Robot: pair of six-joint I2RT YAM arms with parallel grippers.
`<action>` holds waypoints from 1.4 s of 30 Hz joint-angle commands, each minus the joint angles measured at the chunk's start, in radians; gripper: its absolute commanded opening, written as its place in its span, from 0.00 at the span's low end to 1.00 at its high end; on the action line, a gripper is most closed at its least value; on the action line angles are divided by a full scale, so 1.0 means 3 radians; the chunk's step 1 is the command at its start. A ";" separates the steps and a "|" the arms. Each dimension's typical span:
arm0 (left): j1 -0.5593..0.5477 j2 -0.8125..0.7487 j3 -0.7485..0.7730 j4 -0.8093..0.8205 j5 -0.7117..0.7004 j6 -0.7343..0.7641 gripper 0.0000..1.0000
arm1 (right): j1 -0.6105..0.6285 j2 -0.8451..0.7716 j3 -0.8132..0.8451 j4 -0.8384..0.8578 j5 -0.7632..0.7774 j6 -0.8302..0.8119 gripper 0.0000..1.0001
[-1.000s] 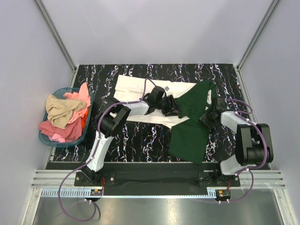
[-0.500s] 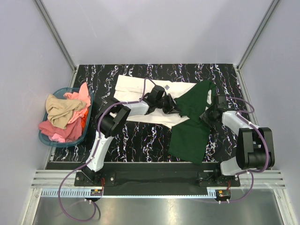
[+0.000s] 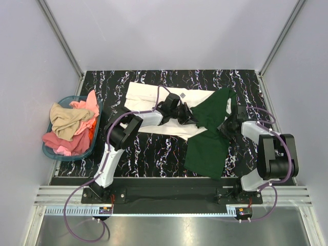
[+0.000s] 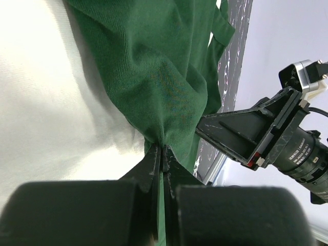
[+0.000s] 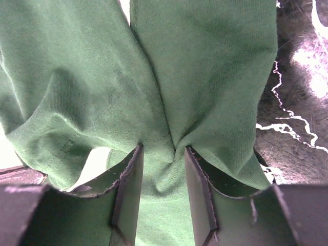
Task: Fold and stack the t-shirts
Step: Fold the tshirt
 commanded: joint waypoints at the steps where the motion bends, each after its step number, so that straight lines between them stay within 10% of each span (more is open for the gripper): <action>1: -0.0014 -0.0023 0.0132 0.0178 0.0088 0.0034 0.00 | -0.0004 -0.0125 -0.0125 0.0015 0.0081 0.0008 0.46; 42: -0.0014 -0.0028 0.0198 0.0071 0.0108 0.0065 0.00 | -0.0004 -0.0545 -0.0033 -0.0323 0.0260 0.0177 0.47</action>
